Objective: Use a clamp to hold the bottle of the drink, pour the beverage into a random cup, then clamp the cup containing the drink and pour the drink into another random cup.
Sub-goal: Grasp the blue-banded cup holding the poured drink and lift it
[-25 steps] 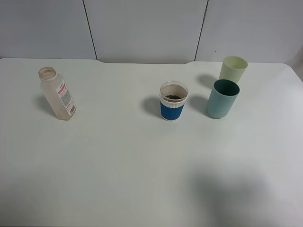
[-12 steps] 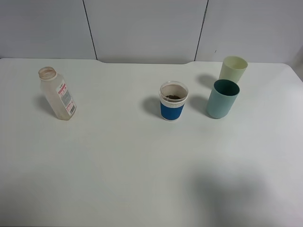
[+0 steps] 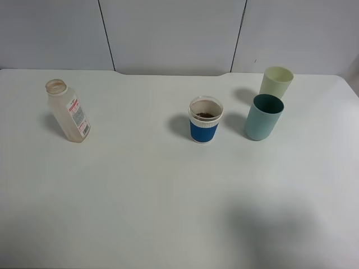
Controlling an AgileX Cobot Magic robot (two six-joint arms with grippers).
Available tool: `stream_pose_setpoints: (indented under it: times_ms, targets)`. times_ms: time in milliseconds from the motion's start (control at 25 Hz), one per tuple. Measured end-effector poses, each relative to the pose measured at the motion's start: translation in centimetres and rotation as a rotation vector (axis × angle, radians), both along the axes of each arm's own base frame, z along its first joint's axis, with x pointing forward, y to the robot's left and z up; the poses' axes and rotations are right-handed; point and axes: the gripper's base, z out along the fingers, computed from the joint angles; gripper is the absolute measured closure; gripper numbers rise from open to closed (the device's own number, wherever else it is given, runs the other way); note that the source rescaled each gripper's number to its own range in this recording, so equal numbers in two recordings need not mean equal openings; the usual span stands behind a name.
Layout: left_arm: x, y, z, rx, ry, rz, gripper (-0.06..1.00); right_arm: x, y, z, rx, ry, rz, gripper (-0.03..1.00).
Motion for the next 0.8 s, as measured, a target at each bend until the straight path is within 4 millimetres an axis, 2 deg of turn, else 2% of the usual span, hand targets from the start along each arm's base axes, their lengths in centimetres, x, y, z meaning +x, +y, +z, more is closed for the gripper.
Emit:
stream_pose_setpoints:
  times_ms: [680,800]
  targets:
    - [0.04,0.18,0.01,0.02,0.002,-0.076,-0.06,0.0,0.0,0.0,0.0,0.0,0.0,-0.03]
    - [0.04,0.19,0.01,0.022,0.002,-0.076,-0.06,0.0,-0.05,0.01,0.0,-0.001,0.074,-0.03]
